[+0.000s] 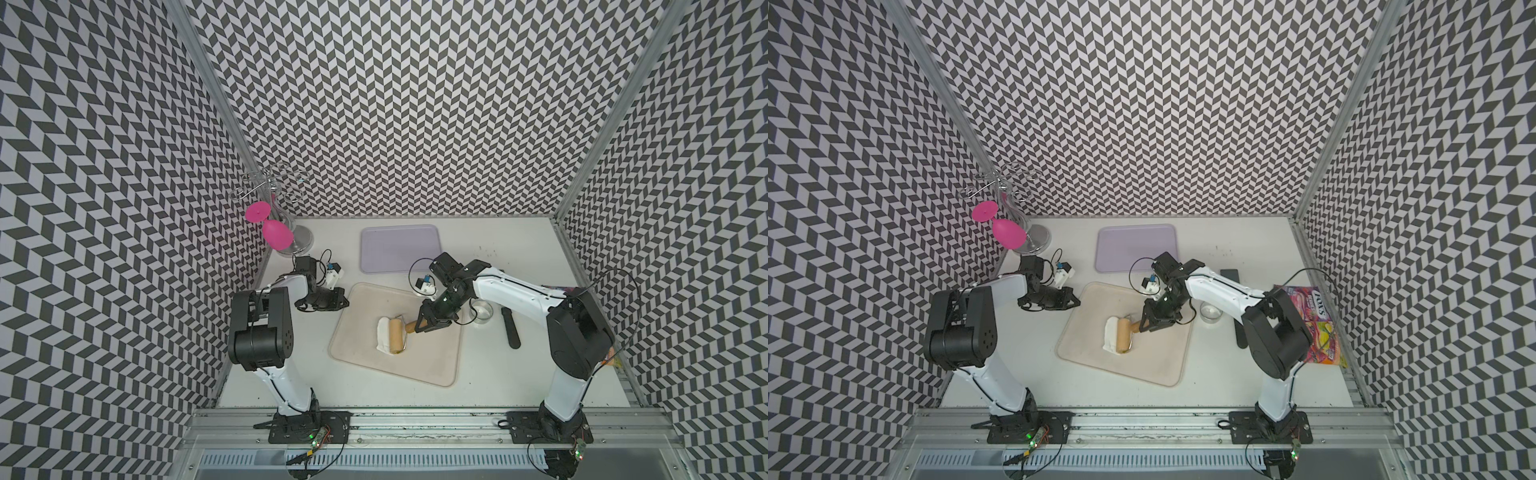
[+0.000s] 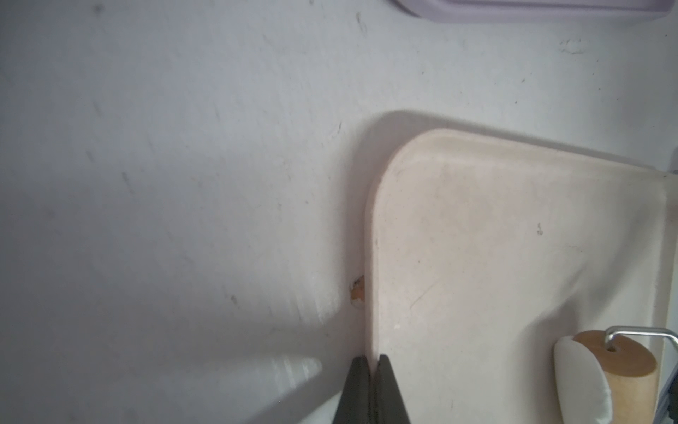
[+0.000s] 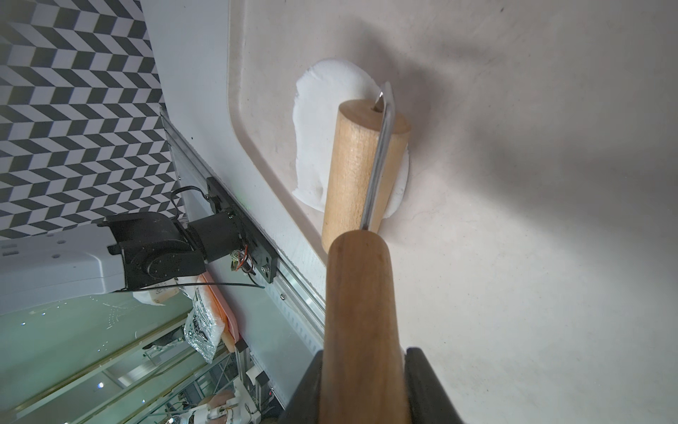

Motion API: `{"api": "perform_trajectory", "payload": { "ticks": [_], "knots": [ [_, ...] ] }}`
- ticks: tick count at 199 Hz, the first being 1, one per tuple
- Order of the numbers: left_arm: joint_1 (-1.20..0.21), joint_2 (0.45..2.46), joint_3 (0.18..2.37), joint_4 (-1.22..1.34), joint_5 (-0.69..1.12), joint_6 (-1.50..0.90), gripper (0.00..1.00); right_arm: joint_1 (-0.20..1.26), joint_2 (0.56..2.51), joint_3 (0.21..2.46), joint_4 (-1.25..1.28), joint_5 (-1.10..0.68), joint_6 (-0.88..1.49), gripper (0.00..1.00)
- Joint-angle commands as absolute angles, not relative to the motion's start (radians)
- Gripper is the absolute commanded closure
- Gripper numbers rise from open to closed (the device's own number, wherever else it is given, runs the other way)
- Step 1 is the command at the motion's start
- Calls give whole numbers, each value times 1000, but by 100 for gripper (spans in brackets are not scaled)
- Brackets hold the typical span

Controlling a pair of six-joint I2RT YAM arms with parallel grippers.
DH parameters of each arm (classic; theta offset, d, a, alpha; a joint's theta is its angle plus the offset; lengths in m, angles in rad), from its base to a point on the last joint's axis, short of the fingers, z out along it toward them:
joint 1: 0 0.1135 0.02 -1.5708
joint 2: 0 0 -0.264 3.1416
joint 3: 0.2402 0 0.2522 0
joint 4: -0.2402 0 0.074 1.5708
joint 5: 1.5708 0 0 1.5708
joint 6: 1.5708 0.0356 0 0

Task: Roll out the dumpling wrappers from the dough
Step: Flatten out the dough on the work surface.

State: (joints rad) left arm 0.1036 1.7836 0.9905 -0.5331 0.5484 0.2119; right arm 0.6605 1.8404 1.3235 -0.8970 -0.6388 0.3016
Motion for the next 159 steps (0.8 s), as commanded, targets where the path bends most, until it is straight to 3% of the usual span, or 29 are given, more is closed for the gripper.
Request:
{"api": "perform_trajectory", "payload": {
  "ticks": [1,159],
  "knots": [
    [130,1764,980,-560,529,227,100,591,1954,1204,-1172,26,430,100],
    [130,1769,981,-558,531,225,100,584,1849,1212,-1217,80,471,100]
  ]
}}
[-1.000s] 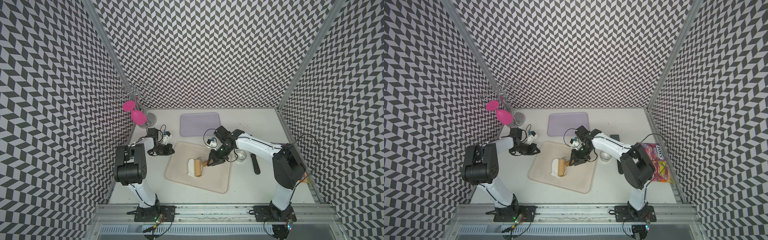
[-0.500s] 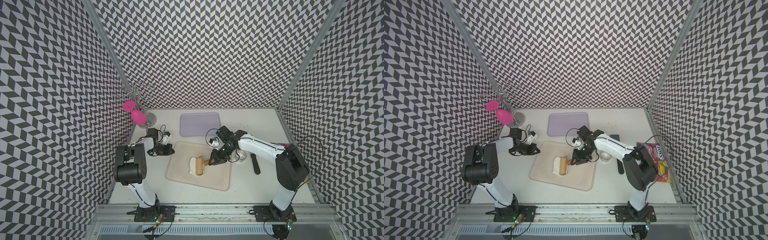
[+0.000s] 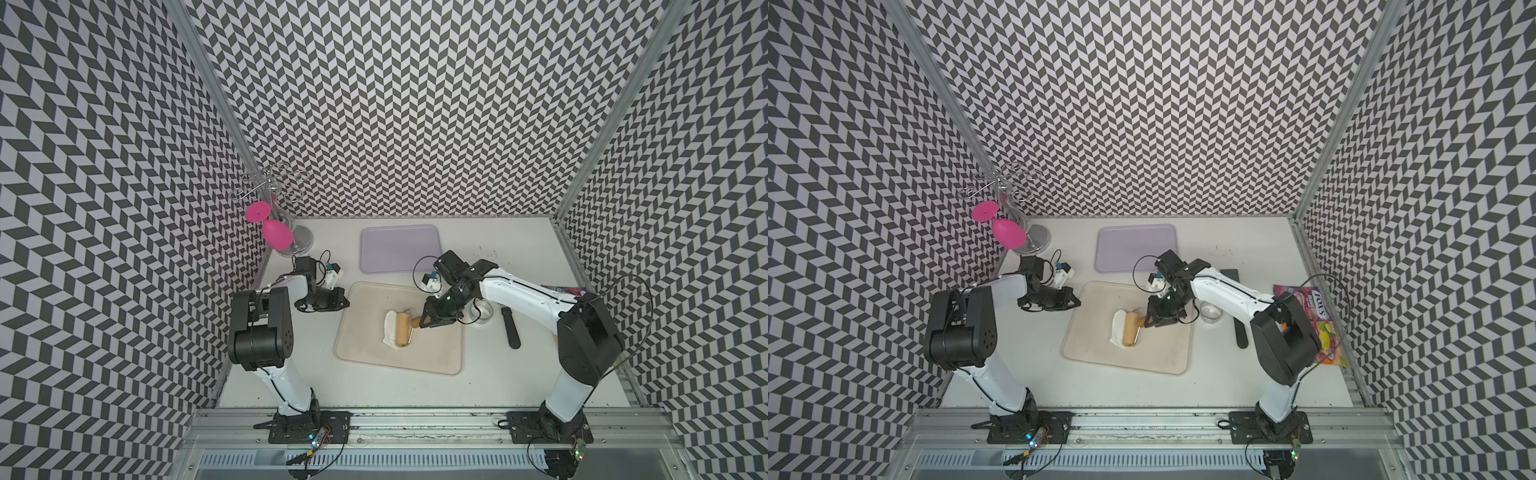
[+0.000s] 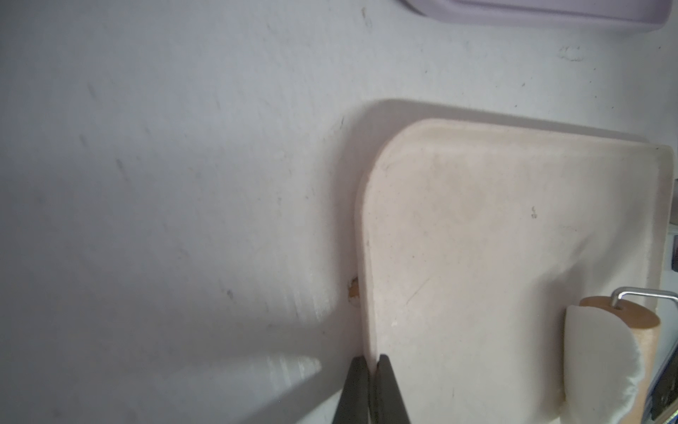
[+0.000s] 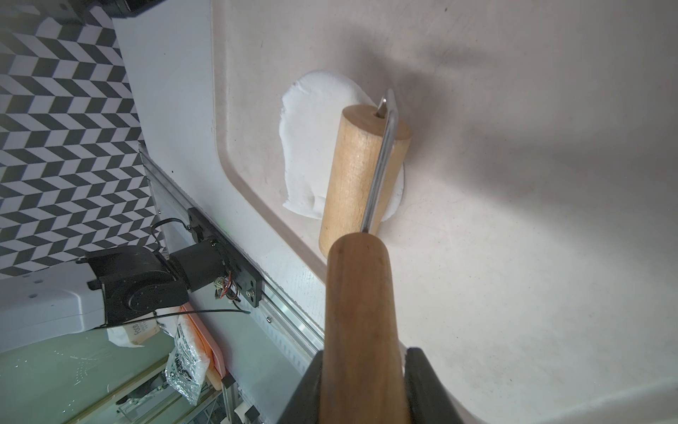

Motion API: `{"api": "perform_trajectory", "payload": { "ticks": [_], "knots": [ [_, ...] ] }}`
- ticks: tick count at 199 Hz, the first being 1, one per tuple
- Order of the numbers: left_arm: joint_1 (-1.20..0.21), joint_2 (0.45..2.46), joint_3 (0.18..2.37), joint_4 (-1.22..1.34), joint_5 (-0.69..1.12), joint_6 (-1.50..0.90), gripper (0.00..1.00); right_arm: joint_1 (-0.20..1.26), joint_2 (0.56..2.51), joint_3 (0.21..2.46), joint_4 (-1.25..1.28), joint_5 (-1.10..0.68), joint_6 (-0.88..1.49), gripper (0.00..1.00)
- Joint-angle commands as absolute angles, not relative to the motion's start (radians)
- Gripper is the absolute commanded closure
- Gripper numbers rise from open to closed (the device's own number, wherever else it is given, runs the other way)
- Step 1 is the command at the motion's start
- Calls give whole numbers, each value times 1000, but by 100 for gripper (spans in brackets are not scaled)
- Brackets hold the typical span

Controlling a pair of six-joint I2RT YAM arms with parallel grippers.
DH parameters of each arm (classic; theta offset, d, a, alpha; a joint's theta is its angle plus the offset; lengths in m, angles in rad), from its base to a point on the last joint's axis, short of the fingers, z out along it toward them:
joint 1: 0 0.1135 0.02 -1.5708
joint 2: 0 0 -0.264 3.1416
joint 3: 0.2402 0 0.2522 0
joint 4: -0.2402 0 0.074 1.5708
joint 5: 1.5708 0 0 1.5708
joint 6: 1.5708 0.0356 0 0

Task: Roll out the dumpling wrappers from the dough
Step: Flatten out the dough on the work surface.

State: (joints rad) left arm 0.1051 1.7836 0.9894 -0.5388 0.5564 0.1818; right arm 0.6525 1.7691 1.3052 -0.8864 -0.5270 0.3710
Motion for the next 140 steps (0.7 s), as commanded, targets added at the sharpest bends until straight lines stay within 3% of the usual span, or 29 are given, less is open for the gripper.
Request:
{"api": "perform_trajectory", "payload": {
  "ticks": [1,105,140],
  "knots": [
    [130,1769,980,-558,531,225,100,584,1848,1212,-1218,80,471,100],
    [130,1771,979,-557,531,225,100,584,1773,1240,-1228,60,498,100],
    [130,1769,977,-558,540,228,100,610,1734,1403,-1238,-25,481,100]
  ]
}}
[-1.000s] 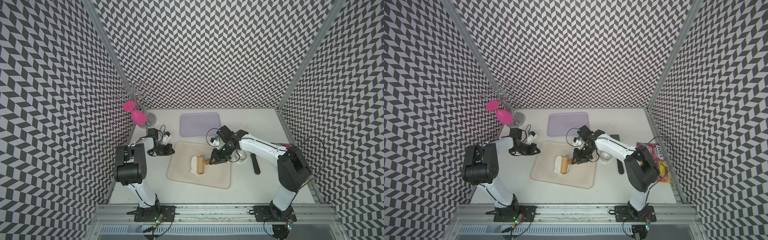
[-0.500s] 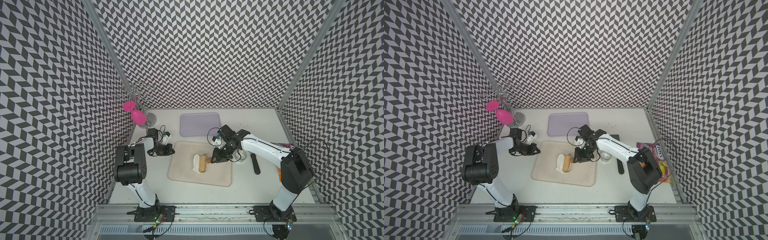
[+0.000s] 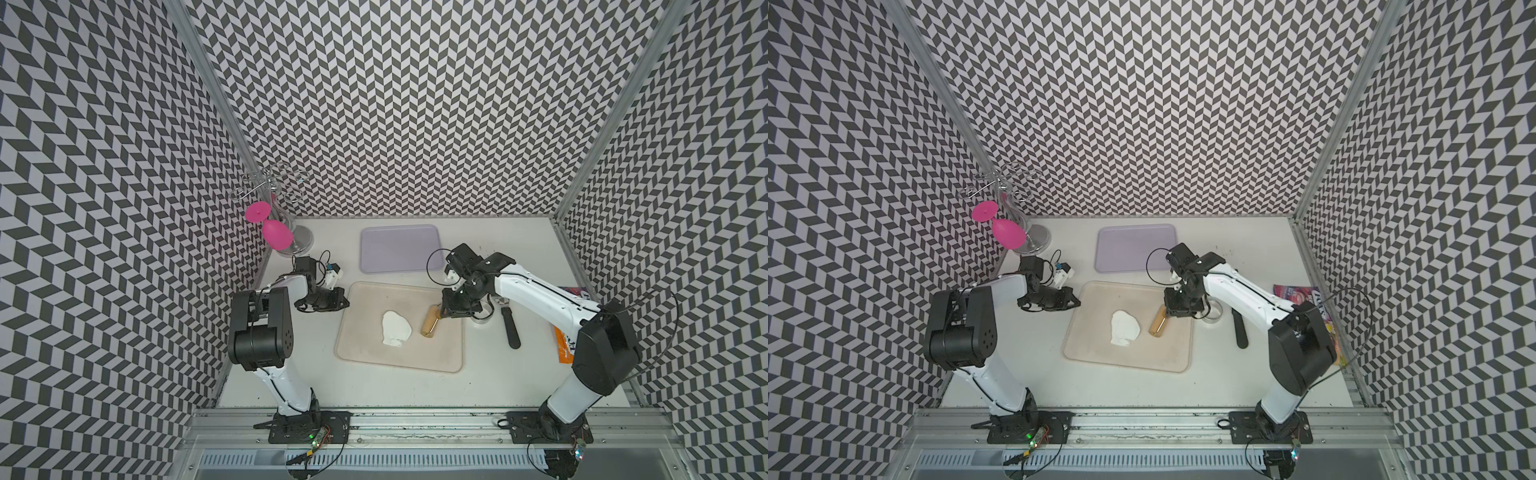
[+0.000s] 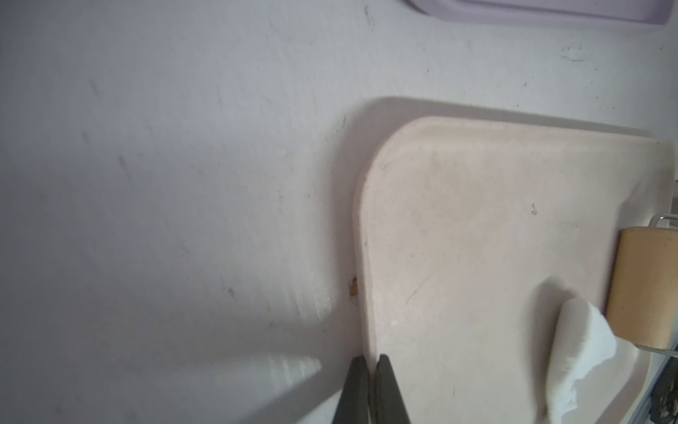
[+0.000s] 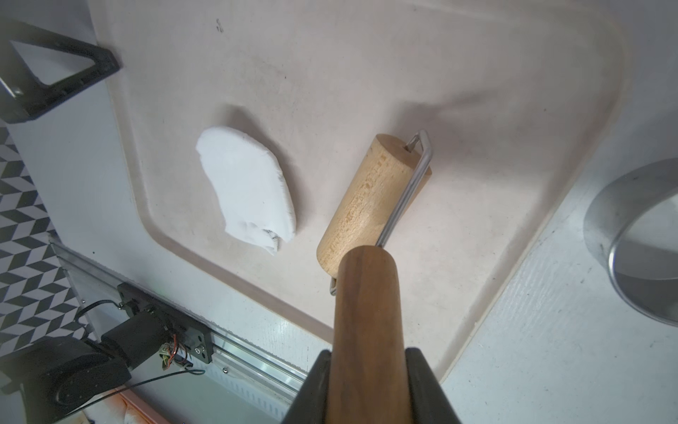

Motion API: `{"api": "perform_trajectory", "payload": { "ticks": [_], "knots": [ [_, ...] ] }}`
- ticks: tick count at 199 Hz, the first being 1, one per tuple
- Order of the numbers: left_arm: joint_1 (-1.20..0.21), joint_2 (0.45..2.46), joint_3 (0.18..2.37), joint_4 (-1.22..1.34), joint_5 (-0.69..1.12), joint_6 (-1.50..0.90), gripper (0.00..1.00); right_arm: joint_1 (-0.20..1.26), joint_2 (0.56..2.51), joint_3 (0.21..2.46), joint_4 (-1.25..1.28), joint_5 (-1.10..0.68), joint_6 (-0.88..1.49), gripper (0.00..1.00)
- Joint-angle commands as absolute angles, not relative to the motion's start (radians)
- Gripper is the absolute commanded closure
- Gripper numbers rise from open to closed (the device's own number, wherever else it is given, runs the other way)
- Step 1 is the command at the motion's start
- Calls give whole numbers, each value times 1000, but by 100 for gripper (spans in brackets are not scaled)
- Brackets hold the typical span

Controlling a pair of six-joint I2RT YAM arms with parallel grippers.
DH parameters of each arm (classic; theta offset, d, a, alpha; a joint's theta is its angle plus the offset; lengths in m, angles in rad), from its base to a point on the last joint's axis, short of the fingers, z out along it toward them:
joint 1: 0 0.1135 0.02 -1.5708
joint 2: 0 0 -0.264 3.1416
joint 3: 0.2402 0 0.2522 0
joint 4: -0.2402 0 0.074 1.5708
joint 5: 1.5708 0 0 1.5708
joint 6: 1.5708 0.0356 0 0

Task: Roll out the dumpling wrappers from the dough
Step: Flatten out the dough on the work surface.

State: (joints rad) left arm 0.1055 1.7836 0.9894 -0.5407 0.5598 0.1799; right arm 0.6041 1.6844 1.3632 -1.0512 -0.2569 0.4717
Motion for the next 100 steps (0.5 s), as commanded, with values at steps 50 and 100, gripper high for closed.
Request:
{"api": "perform_trajectory", "payload": {
  "ticks": [50,100],
  "knots": [
    [130,1771,978,-560,543,229,100,786,1783,1776,-1322,-53,491,100],
    [130,1766,977,-560,543,230,100,888,1818,1861,-1268,-110,664,100]
  ]
}}
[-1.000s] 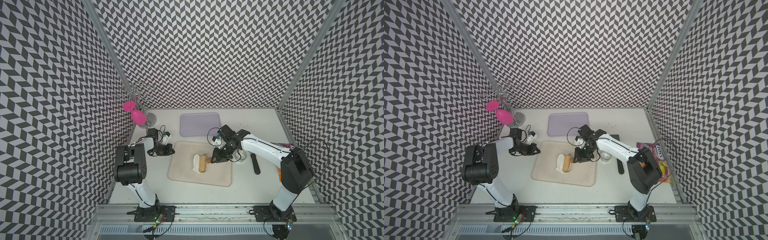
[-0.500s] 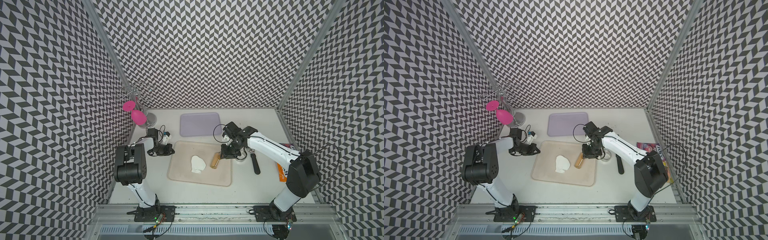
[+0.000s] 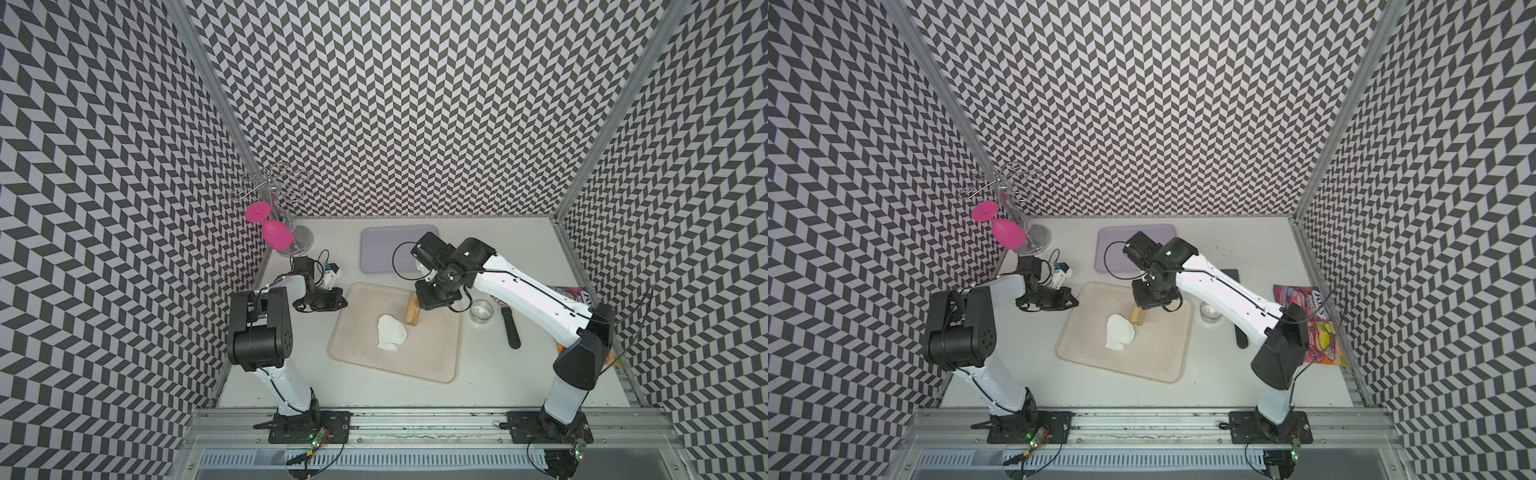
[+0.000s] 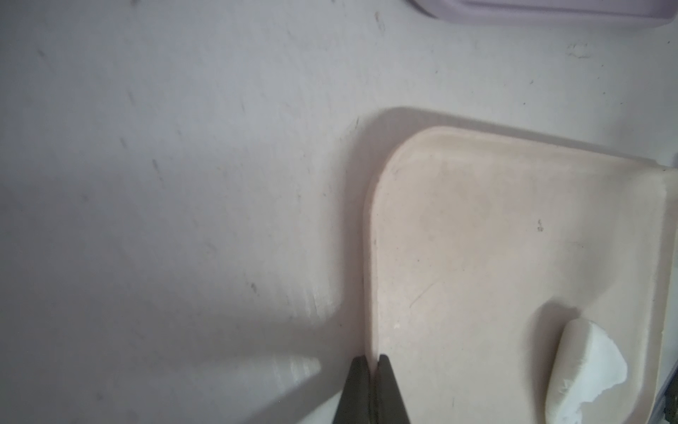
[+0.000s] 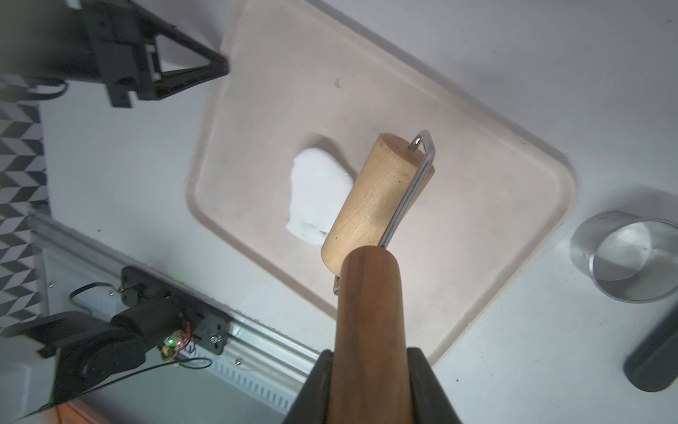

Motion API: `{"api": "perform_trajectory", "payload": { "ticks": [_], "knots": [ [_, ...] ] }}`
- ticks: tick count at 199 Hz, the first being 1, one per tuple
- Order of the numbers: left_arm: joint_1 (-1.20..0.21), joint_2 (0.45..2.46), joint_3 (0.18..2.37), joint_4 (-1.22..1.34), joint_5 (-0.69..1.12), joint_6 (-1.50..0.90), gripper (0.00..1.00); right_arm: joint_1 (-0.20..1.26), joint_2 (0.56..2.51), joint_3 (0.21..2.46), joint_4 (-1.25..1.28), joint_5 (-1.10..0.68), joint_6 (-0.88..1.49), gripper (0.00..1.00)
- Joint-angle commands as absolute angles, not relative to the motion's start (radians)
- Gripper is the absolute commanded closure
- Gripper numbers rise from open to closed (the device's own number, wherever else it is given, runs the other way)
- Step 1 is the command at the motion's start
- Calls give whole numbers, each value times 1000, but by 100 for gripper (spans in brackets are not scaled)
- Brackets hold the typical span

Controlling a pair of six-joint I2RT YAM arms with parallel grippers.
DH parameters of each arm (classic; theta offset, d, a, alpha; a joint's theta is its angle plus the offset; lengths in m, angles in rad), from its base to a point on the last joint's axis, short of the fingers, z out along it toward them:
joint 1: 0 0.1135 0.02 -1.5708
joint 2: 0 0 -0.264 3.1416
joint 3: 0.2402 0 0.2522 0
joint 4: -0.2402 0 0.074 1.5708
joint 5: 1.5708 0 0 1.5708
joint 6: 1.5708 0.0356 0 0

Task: Roll out the dumpling wrappers from the dough
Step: Flatten out the dough on the work surface.

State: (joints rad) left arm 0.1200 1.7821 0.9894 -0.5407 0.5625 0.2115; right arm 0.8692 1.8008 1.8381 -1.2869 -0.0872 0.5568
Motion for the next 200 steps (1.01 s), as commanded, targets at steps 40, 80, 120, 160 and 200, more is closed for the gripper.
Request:
{"api": "perform_trajectory", "payload": {
  "ticks": [40,80,120,160,200],
  "knots": [
    [130,1768,976,-558,543,228,100,921,1841,1850,-1161,-171,749,100],
    [129,1769,976,-557,543,228,100,941,1897,1856,-1123,-172,765,100],
    [130,1769,976,-556,543,227,100,950,1941,1845,-1103,-164,770,100],
    [130,1768,976,-557,542,228,100,947,1981,1785,-1064,-151,784,100],
    [130,1763,977,-558,540,228,100,928,2038,1683,-1036,-166,783,100]
  ]
}}
